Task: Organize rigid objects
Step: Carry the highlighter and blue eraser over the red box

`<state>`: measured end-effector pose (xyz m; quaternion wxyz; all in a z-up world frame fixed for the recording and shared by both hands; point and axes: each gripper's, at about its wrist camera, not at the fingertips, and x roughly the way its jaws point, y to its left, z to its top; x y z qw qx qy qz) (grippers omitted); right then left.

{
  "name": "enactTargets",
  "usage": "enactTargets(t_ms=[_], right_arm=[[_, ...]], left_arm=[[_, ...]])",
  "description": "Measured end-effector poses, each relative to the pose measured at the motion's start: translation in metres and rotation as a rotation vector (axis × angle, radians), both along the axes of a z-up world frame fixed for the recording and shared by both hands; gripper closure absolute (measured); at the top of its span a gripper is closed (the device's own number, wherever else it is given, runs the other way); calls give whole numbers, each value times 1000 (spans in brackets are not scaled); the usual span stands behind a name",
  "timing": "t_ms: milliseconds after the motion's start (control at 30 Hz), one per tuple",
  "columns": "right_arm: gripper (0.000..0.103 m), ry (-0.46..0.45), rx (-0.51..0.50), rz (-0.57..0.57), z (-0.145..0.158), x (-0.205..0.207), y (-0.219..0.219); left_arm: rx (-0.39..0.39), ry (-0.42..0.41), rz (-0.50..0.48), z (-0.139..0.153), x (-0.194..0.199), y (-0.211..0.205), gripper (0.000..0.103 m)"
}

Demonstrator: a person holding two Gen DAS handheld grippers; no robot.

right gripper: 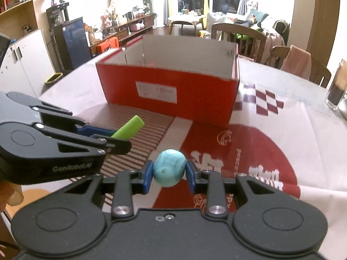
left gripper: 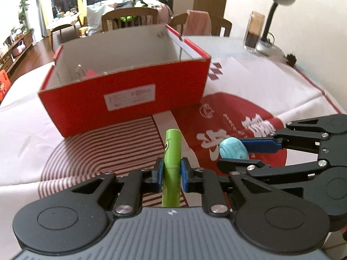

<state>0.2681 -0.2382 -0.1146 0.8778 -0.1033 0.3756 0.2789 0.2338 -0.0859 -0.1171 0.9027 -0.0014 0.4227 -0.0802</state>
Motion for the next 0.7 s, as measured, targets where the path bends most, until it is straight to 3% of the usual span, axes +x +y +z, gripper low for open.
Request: enactTargets(t_ms=[433, 700], right_arm=[[72, -85, 28, -10, 67, 19, 23], [72, -147, 20, -21, 90, 50, 35]], left_arm=[[-5, -88, 59, 58, 10, 30, 87], [27, -124, 56, 83, 32, 35, 87]])
